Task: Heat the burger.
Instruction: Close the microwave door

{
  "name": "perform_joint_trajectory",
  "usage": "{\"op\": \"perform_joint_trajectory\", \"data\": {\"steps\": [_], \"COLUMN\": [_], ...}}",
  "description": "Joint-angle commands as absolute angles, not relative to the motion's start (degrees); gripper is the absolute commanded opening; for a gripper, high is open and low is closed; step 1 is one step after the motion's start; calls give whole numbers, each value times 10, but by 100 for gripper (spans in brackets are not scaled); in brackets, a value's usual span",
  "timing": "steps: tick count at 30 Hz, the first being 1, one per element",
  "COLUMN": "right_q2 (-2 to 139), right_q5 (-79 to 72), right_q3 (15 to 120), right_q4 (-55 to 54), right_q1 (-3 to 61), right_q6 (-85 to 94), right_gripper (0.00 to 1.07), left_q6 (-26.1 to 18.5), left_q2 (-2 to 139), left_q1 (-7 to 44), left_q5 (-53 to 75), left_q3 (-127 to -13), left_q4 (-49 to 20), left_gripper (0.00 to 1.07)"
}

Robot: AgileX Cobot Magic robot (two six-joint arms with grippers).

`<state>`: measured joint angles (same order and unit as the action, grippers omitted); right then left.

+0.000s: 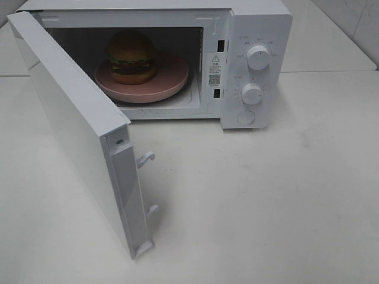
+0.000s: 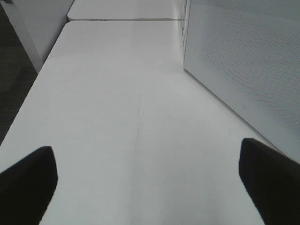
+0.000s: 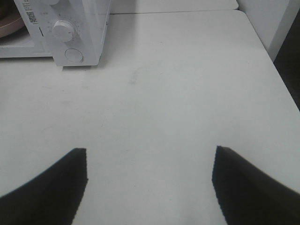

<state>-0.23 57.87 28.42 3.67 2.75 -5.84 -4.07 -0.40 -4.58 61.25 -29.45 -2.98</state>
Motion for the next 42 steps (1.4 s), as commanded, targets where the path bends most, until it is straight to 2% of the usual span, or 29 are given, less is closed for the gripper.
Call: {"op": "perform_joint_trajectory", "data": {"steps": [1, 21, 22, 23, 25, 26, 27, 28, 29, 32, 33, 34, 35, 36, 42], "right_q2": [-19, -19, -19, -19, -19, -19, -19, -19, -19, -19, -19, -19, -19, -19, -19], "right_q5": [572, 572, 572, 572, 572, 572, 572, 572, 572, 572, 572, 572, 572, 572, 572], "right_q3": [285, 285, 285, 285, 285, 285, 285, 285, 285, 285, 285, 285, 285, 285, 285], "right_q4": [35, 36, 36, 36, 36, 36, 36, 36, 36, 36, 36, 36, 36, 36, 36], "right_q1": [25, 25, 25, 25, 25, 25, 25, 25, 25, 25, 25, 25, 25, 25, 25], "right_q6": [-53, -54, -54, -54, -54, -54, -54, -54, -54, -54, -54, -54, -54, -54, -54], "right_gripper": [74, 74, 74, 74, 74, 74, 74, 74, 74, 74, 74, 74, 74, 74, 74], "left_q6": [-40, -39, -39, -39, -39, -39, -39, -39, -39, -39, -39, -39, -39, -39, -39], "left_q2": [-11, 101, 117, 117, 133, 142, 142, 146, 156, 162, 173, 180, 180, 195, 255], "left_q1": [-47, -47, -47, -47, -47, -47, -47, -47, -47, -47, -47, -47, -47, -47, -47], "left_q5": [613, 561, 545, 545, 516, 497, 497, 490, 474, 469, 461, 454, 454, 441, 375], "left_q3": [-295, -328, -328, -328, -328, -328, -328, -328, -328, -328, -328, -328, -328, -328, -328], "left_q4": [-28, -44, -44, -44, -44, -44, -44, -44, -44, -44, -44, -44, -44, -44, -42], "left_gripper": [98, 96, 91, 91, 76, 62, 62, 57, 42, 37, 24, 17, 17, 2, 0]}}
